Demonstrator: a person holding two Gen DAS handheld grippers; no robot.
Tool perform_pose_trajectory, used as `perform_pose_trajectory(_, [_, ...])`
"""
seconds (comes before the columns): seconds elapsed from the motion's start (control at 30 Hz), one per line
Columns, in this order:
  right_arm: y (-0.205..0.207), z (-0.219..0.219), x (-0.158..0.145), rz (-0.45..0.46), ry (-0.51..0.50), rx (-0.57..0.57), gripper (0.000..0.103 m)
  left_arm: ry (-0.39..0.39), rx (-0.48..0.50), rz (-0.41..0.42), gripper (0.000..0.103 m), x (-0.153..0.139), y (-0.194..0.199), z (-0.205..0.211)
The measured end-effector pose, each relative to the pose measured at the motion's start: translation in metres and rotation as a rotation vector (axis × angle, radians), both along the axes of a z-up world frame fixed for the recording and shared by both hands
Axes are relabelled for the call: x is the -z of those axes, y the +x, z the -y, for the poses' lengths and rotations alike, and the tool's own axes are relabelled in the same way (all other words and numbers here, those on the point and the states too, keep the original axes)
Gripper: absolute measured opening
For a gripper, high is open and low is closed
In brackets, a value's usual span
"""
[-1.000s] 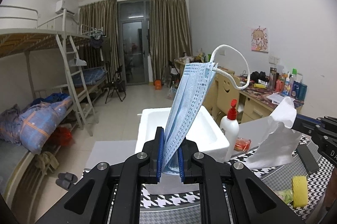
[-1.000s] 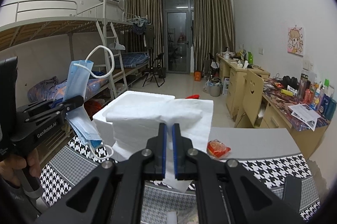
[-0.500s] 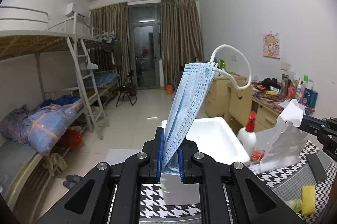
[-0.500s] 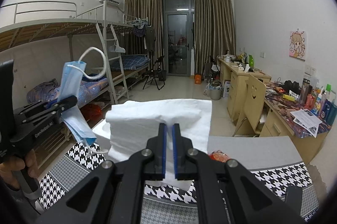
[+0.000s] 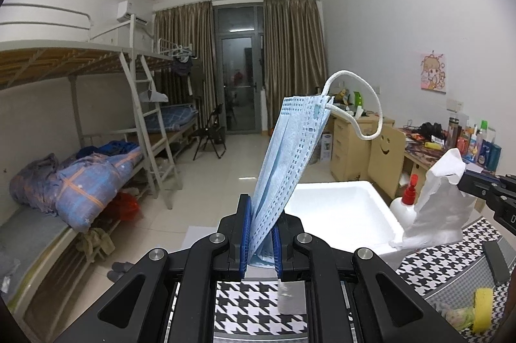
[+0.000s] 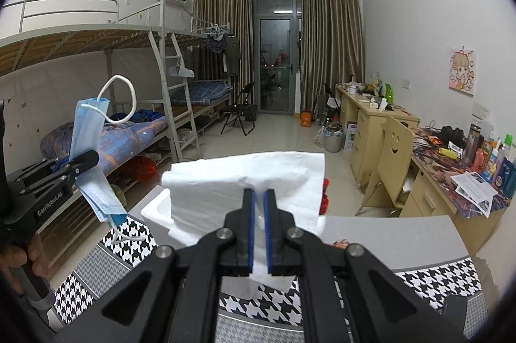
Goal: Organize soft objects
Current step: 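Carry the mask and tissue with both grippers over the white foam box, then lower the white tissue into the foam box and open the right gripper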
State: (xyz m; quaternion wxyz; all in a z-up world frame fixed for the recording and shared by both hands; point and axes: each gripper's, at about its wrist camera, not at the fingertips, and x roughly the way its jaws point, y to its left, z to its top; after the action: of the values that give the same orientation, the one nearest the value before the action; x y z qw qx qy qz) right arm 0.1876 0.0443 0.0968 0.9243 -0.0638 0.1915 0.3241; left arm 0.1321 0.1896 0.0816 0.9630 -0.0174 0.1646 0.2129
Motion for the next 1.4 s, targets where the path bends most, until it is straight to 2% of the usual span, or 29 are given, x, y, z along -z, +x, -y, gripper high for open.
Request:
perform_pose_trajectory(0.57, [0.019,-0.046,0.001,-0.036,-0.042,-0.049,0.008,-0.036,-0.053,-0.001,0.013,0.005,-0.014,-0.021])
perform_pose_trajectory(0.83, [0.04,-0.063,0.009,-0.092,-0.058,-0.054,0.008,-0.073,-0.02,-0.014,0.013,0.01,-0.014,-0.023])
perform_pose_trajectory(1.4, [0.07,-0.089,0.031,-0.201,-0.116,-0.055,0.008,-0.086,-0.001,-0.027,0.013,0.015,-0.009,-0.03])
